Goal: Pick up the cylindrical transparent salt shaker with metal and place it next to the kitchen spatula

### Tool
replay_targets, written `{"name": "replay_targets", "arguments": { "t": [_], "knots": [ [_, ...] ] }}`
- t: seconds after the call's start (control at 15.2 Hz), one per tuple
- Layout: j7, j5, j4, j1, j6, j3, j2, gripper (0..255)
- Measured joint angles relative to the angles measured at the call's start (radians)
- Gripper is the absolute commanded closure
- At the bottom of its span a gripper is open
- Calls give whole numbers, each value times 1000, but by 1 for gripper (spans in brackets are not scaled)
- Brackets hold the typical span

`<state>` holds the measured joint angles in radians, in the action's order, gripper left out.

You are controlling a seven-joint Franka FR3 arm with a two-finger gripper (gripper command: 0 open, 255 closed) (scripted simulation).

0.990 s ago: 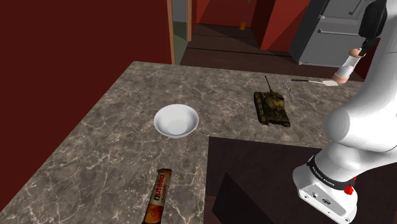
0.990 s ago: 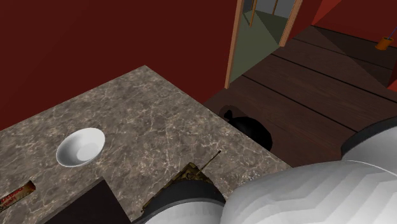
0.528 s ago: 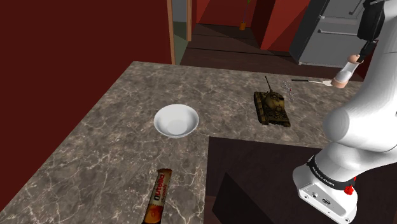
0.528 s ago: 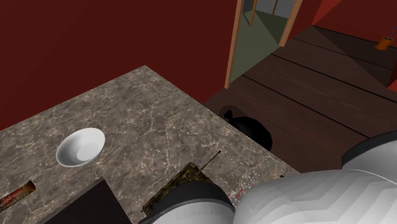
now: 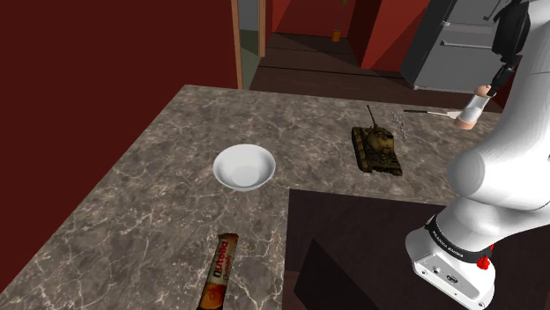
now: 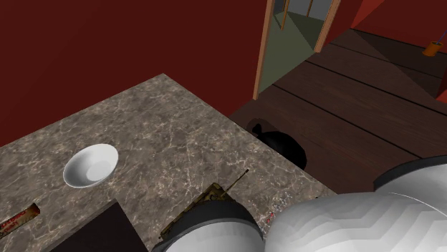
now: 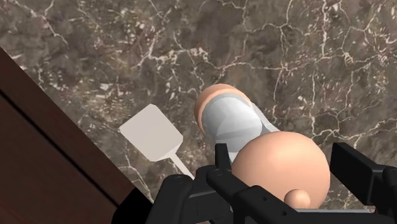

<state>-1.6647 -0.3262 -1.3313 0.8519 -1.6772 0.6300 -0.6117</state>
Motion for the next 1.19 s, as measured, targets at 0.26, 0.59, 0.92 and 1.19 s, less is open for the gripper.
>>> {"name": "replay_targets", "arguments": {
  "t": [0.26,0.59,0.92,1.19],
  "knots": [
    [0,-1,0,1,-3,-1,-3,255],
    [0,-1,0,1,-3,-1,-3,0],
    [6,-1,48,10,38,-1,-6,0],
    [13,-5,165,42,131,-3,-26,0]
  ]
}}
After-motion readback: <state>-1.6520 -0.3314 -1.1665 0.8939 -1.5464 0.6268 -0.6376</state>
